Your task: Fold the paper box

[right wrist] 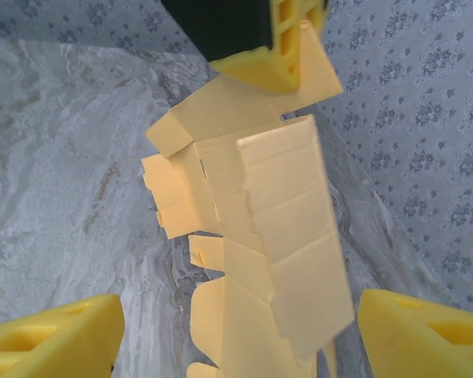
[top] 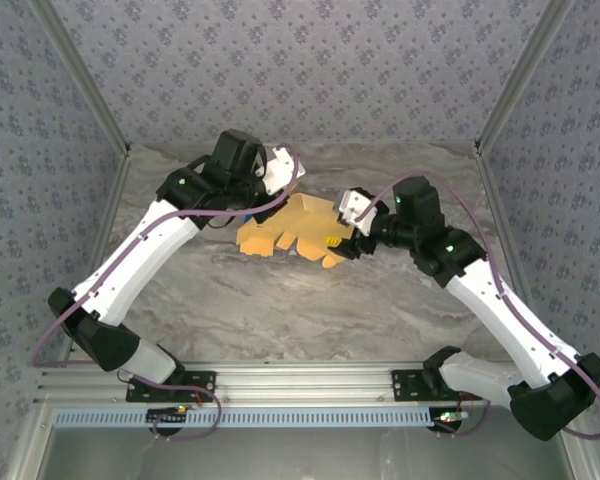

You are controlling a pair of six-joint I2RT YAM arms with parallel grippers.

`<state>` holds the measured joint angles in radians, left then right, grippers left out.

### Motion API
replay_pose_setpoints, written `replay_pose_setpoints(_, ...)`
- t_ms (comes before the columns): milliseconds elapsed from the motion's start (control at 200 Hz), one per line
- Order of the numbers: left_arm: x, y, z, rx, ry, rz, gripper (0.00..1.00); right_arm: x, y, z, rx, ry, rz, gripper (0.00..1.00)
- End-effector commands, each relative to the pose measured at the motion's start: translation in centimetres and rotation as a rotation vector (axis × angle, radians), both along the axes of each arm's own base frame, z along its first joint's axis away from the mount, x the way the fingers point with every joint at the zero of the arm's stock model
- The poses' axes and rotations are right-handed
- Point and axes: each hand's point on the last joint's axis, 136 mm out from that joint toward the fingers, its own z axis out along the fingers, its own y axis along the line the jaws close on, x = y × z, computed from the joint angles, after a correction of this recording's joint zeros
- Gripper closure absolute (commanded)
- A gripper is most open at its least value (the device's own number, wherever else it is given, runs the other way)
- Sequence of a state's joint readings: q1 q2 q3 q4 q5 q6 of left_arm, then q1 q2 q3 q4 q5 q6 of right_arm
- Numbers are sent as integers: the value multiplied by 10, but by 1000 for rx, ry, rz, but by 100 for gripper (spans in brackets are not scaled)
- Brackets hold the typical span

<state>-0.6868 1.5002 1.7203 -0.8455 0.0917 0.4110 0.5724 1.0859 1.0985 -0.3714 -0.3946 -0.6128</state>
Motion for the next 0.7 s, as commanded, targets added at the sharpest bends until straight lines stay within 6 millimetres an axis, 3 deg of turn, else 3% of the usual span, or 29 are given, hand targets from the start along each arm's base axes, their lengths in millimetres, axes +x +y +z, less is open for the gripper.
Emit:
replay_pose_setpoints(0, 0, 3, 13, -6, -20, -1, 100, 20, 8, 1, -48, -144, -57, 20)
replay_pose_setpoints(250, -3, 0, 14, -21, -8, -16, 100, 46, 24, 4, -94, -271, -117, 21)
replay_pose_setpoints(455, -5, -2, 16, -32, -5, -24, 100, 56, 31, -11, -116, -251, -112, 24)
replay_pose_setpoints(695, -5, -3, 16, -34, -4, -31, 100, 60, 30, -14, -94, -223, -113, 40)
